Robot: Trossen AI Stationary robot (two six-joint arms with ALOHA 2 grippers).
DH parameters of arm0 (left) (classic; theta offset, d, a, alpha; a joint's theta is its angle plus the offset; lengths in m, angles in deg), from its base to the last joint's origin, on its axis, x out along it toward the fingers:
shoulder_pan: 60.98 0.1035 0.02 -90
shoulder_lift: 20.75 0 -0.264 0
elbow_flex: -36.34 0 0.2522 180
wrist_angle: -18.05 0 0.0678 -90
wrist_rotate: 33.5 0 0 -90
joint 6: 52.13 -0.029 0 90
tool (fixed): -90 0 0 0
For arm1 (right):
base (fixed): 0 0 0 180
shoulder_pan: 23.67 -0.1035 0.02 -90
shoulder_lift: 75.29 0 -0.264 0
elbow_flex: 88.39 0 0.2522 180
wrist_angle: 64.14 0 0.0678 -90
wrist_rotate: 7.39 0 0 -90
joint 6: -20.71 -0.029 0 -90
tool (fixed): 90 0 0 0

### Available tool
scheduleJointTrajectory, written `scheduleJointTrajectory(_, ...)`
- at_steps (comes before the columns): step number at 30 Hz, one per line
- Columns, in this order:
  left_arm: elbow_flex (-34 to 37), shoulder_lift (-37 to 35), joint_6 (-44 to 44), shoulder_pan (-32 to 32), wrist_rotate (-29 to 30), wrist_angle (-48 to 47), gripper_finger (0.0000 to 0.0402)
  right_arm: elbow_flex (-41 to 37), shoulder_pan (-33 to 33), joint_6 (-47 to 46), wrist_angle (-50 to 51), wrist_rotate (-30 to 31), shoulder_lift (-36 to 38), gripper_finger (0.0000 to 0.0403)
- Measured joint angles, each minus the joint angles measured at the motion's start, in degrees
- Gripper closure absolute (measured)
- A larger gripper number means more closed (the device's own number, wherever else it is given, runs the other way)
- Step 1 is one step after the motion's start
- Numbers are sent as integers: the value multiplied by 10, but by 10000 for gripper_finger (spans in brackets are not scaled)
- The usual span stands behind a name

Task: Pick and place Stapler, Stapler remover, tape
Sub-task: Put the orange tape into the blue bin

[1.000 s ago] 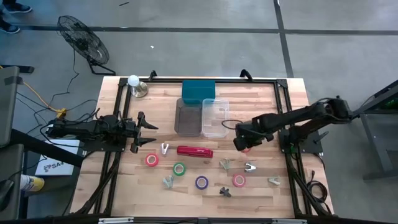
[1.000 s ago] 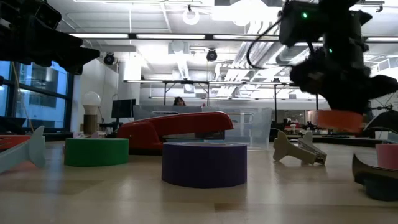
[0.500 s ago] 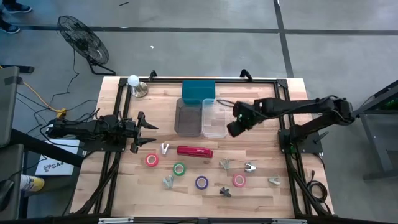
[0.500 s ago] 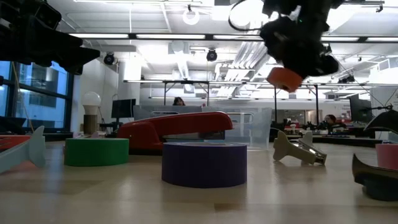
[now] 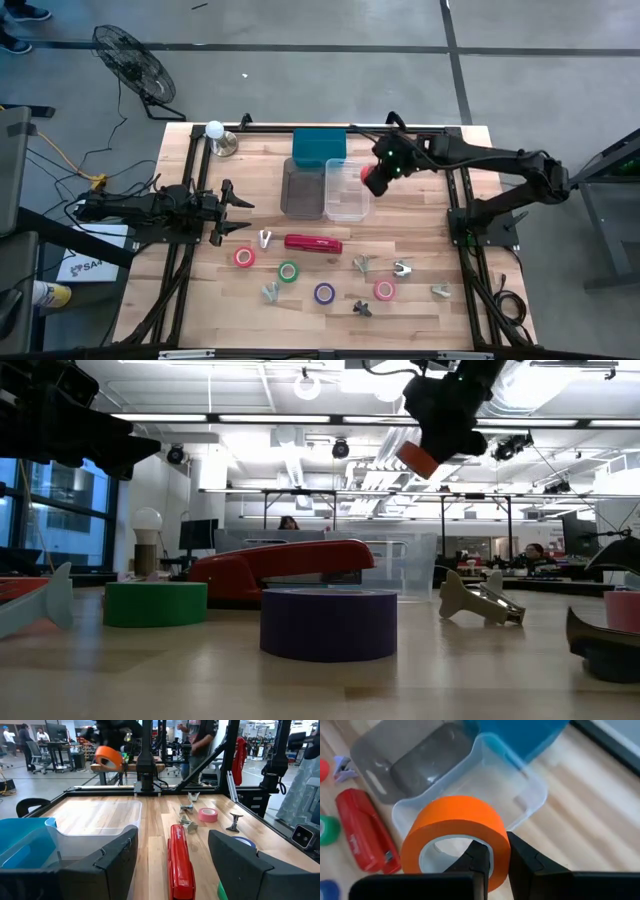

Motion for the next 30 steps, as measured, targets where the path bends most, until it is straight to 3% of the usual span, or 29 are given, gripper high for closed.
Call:
scheduleJointTrajectory(15, 0, 0, 0, 0, 1, 0, 163, 1, 55, 172, -56, 5, 0, 370)
scheduleJointTrajectory(23, 0, 0, -1, 0, 159, 31, 163, 1, 56, 155, -81, -20, 0, 370)
scheduleJointTrajectory(30, 0, 0, 26, 0, 186, 81, 163, 1, 43, 139, -118, -19, 0, 370)
